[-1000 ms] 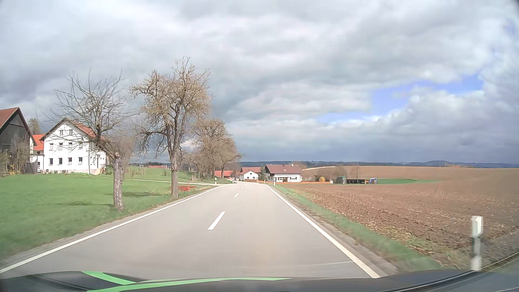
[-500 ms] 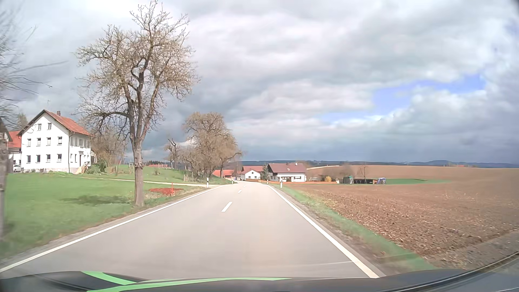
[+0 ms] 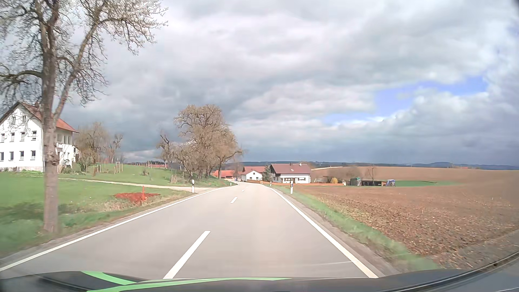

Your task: Follow the waypoints while adhering to traffic rules and regulations

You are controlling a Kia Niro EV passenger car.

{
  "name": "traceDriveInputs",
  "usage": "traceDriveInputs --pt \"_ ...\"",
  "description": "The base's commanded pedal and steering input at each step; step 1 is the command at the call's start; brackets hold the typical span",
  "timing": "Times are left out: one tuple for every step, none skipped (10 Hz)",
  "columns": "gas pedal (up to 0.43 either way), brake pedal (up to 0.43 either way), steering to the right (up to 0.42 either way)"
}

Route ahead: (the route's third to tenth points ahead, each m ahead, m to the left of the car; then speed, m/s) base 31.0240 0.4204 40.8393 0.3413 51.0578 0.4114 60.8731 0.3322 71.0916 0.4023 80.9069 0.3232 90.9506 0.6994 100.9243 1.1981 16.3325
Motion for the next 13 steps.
traceDriveInputs --pt "0.067 0.0 -0.001" --pt "0.059 0.0 -0.001" --pt "0.028 0.0 -0.001" --pt "0.008 0.0 -0.001" --pt "0.0 0.0 0.0" --pt "0.0 0.0 -0.001" --pt "0.0 0.0 -0.001" --pt "0.0 0.0 -0.001" --pt "0.0 0.0 -0.001" --pt "0.0 0.0 -0.001" --pt "0.0 0.0 -0.001" --pt "0.0 0.0 -0.001" --pt "0.0 0.0 -0.001"
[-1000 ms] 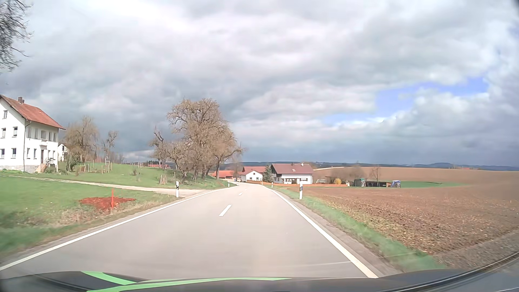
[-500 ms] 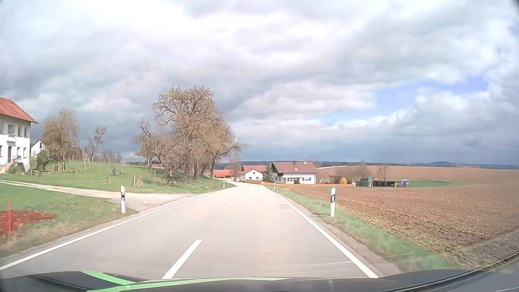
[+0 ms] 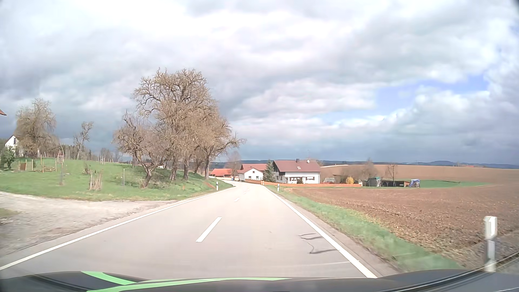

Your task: Follow the waypoints while adhering to traffic rules and regulations

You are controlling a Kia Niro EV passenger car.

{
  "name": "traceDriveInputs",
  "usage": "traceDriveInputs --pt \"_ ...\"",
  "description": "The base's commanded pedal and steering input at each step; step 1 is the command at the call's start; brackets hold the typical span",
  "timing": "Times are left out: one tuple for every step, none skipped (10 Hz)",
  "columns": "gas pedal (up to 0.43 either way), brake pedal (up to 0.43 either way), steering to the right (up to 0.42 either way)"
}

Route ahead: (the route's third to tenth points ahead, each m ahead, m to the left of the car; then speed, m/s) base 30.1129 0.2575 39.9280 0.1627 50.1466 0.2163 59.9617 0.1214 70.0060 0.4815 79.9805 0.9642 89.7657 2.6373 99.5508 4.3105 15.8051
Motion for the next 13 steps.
traceDriveInputs --pt "0.0 0.0 0.0" --pt "0.0 0.0 -0.001" --pt "0.0 0.0 0.0" --pt "0.0 0.0 -0.001" --pt "0.0 0.0 -0.001" --pt "0.0 0.0 0.0" --pt "0.0 0.0 -0.001" --pt "0.0 0.0 -0.001" --pt "0.0 0.0 -0.001" --pt "0.0 0.0 -0.001" --pt "0.0 0.0 0.0" --pt "0.0 0.0 -0.001" --pt "0.0 0.0 0.0"
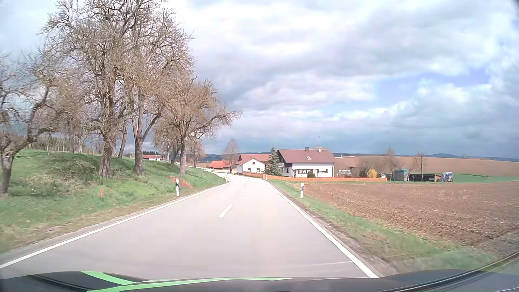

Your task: Follow the waypoints while adhering to traffic rules and regulations

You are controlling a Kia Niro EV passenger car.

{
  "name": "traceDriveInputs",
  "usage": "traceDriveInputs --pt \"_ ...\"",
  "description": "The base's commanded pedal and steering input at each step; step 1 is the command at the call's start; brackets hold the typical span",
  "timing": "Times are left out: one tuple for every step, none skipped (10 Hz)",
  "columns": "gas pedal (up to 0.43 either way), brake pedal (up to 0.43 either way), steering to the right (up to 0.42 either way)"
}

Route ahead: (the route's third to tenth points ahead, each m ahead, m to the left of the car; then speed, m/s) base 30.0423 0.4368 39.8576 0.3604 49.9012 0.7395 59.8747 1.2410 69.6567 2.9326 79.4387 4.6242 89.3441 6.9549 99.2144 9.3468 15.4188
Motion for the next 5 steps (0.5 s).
traceDriveInputs --pt "0.0 0.0 0.0" --pt "0.0 0.0 -0.001" --pt "0.0 0.0 0.0" --pt "0.0 0.0 -0.001" --pt "0.0 0.0 0.0"
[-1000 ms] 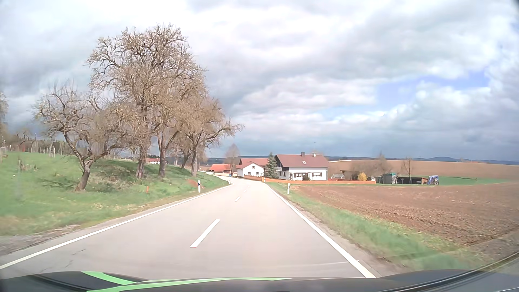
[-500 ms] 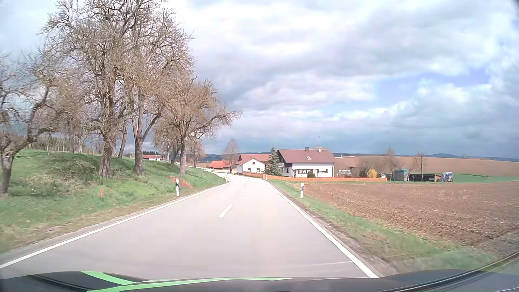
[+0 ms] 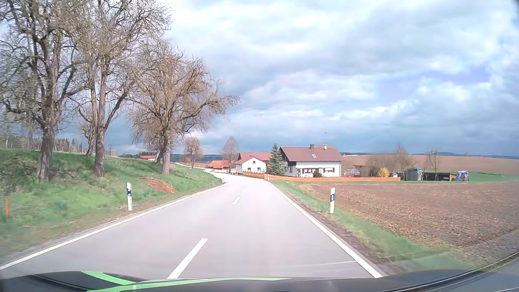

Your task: Follow the waypoints while adhering to traffic rules and regulations

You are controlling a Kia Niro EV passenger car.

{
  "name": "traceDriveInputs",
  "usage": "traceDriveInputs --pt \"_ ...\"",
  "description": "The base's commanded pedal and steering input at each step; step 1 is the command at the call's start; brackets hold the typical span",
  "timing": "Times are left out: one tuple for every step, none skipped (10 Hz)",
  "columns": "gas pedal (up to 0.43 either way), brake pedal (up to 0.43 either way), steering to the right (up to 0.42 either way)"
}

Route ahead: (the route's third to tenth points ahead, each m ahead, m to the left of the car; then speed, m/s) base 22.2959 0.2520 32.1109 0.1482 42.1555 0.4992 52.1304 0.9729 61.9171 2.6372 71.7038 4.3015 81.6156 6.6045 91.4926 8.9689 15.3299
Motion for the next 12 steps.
traceDriveInputs --pt "0.0 0.0 0.0" --pt "0.0 0.0 0.0" --pt "0.0 0.0 0.0" --pt "0.0 0.0 0.0" --pt "0.0 0.0 0.0" --pt "0.0 0.0 0.0" --pt "0.0 0.0 0.0" --pt "0.0 0.0 0.0" --pt "0.0 0.0 0.0" --pt "0.0 0.0 0.0" --pt "0.0 0.0 0.0" --pt "0.0 0.0 0.0"
